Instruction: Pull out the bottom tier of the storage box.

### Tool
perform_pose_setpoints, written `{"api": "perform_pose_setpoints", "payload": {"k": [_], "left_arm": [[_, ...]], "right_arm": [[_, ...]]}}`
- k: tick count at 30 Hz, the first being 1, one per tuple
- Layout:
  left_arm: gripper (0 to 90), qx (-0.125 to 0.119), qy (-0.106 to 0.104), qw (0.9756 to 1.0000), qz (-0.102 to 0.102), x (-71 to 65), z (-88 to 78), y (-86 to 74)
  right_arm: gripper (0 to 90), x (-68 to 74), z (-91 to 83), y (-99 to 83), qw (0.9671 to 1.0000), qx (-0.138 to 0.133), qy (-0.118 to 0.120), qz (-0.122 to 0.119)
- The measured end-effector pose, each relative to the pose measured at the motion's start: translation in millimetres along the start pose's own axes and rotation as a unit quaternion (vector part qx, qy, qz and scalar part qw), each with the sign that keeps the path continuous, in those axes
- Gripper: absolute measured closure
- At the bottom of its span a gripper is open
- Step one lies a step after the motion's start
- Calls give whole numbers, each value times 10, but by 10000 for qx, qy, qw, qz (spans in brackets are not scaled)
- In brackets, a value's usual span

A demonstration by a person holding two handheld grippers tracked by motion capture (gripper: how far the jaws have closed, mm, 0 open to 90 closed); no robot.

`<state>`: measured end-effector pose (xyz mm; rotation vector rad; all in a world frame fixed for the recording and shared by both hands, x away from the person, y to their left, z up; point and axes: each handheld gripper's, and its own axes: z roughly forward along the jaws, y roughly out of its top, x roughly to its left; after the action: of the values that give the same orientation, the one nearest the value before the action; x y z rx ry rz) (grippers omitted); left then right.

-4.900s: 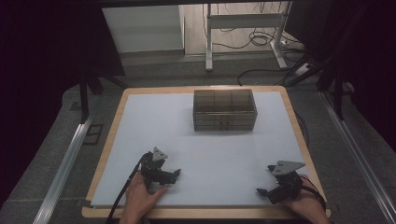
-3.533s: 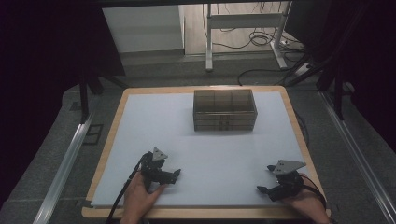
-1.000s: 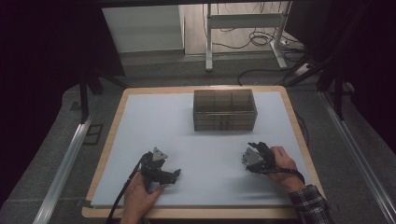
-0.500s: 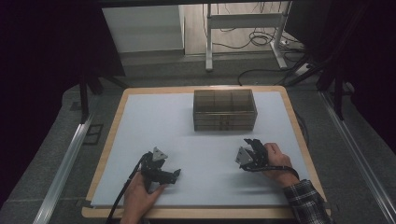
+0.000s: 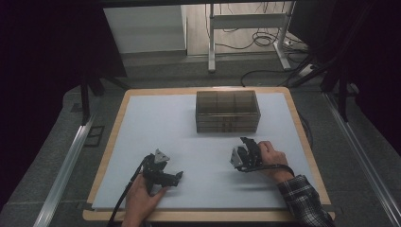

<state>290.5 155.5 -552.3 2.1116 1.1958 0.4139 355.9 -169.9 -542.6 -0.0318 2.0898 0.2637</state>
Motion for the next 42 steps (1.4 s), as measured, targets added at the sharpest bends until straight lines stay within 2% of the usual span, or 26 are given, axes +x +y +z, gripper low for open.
{"api": "perform_pose_setpoints", "payload": {"k": [4, 9, 16, 19, 20, 21, 23, 24, 25, 26, 27, 28, 29, 30, 32, 37, 40, 41, 42], "left_arm": [[0, 0, 0, 10000, 0, 0, 0, 0], [0, -2, -5, 10000, -3, 0, 0, 0], [0, -2, -6, 10000, -3, 0, 0, 0], [0, -3, -5, 10000, -4, 0, 0, 0], [0, -3, -8, 10000, -3, 0, 0, 0], [0, -2, -6, 10000, -2, 0, 0, 0], [0, -3, -6, 10000, -5, 0, 0, 0], [0, -3, -6, 10000, -3, 0, 0, 0], [0, -3, -6, 10000, -3, 0, 0, 0], [0, -2, -7, 10000, -3, 0, 0, 0], [0, -3, -7, 10000, -4, 0, 0, 0], [0, -2, -8, 10000, -3, 0, 0, 0], [0, -2, -7, 10000, -3, 0, 0, 0], [0, -2, -7, 10000, -3, 0, 0, 0], [0, -2, -8, 10000, -3, 0, 0, 0], [0, -3, -7, 10000, -5, 0, 0, 0], [0, -2, -7, 10000, -4, 0, 0, 0], [0, -3, -8, 10000, -5, -1, 0, 0], [0, -3, -7, 10000, -5, 0, 0, 0]], "right_arm": [[576, 3, 70, 61, 9998, 34, -91, -193], [600, 4, 127, 103, 9993, 77, -150, -322], [636, 26, 236, 188, 9976, 135, -386, -551], [643, 17, 278, 200, 9977, 47, -330, -594], [655, 19, 288, 225, 9965, 136, -483, -668], [660, 19, 299, 237, 9960, 176, -521, -700], [667, 17, 324, 243, 9962, 113, -513, -698], [690, 21, 343, 269, 9949, 177, -619, -776], [696, 18, 356, 275, 9949, 140, -605, -791], [703, 29, 371, 280, 9939, 88, -766, -790], [711, 17, 368, 298, 9940, 206, -681, -830], [717, 13, 385, 302, 9942, 150, -674, -820], [719, -2, 412, 305, 9958, 103, -455, -792], [724, 12, 407, 318, 9937, 170, -716, -843], [730, 14, 435, 328, 9932, 120, -773, -861], [745, 14, 478, 360, 9932, 146, -721, -907], [753, 10, 504, 375, 9920, 232, -814, -942], [754, 7, 519, 378, 9925, 225, -752, -935], [761, 21, 536, 385, 9911, 248, -855, -987]]}}
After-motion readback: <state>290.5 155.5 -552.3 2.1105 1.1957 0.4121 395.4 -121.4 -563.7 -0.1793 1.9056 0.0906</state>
